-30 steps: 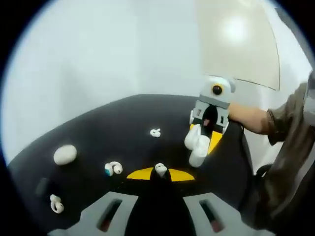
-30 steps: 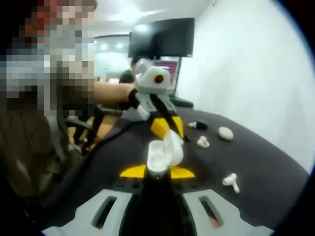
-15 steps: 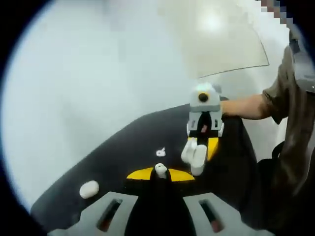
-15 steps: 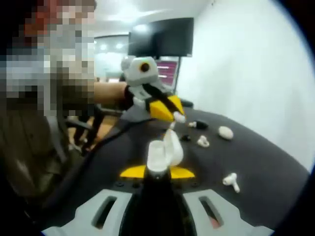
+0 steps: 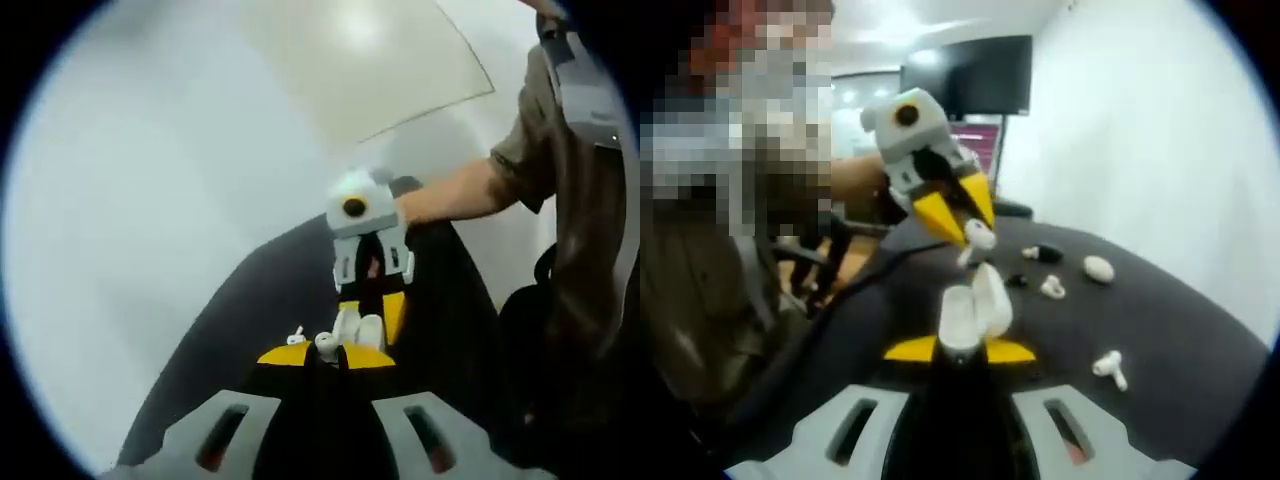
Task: Pick up three earphones and place each one into its charging case using tactile feedback, ensure that each earphone is properly inserted and securely positioned inside the case.
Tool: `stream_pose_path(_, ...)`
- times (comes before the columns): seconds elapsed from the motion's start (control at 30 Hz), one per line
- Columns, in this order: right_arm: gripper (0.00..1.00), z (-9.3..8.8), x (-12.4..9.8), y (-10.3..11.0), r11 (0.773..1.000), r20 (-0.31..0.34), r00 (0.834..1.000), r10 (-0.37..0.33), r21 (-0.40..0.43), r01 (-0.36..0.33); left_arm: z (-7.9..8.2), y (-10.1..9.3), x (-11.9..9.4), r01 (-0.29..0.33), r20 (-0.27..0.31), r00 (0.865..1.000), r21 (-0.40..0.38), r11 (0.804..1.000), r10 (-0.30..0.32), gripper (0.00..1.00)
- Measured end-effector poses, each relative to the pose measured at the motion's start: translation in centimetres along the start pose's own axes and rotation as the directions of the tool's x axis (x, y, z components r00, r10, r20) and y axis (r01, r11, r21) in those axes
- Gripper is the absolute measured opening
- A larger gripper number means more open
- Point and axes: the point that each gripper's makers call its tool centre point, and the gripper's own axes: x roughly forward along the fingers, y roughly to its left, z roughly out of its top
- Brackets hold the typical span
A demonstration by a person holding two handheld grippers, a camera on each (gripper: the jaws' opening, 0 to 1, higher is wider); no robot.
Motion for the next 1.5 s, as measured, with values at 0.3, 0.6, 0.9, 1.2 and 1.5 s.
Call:
stream_pose_path(0.3,0.17,0.0,0.0,0.0,1.000,0.000,1.000,-0.001,0.001,0.001,-0.1,-0.9,0.9,0.041,-0.096,0.995,0.135,0.990,-0.028,0.08)
stream_pose_path(0.6,0.17,0.0,0.0,0.0,1.000,0.000,1.000,0.000,0.002,0.000,-0.5,-1.5,1.2,0.061,-0.135,0.990,0.204,0.977,-0.034,0.08)
stream_pose_path(0.9,0.17,0.0,0.0,-0.1,1.000,-0.001,1.000,-0.001,0.002,0.001,-0.8,-1.6,1.3,0.072,-0.159,0.987,0.253,0.965,-0.032,0.08)
stream_pose_path(1.2,0.17,0.0,0.0,-0.1,1.000,-0.001,1.000,-0.001,-0.003,0.001,0.2,-1.2,0.8,0.080,-0.213,0.977,0.461,0.884,0.022,0.08)
stream_pose_path(1.5,0.17,0.0,0.0,0.0,1.000,-0.002,1.000,-0.001,-0.002,0.001,0.1,-1.7,0.9,0.137,-0.287,0.956,0.599,0.789,0.051,0.08)
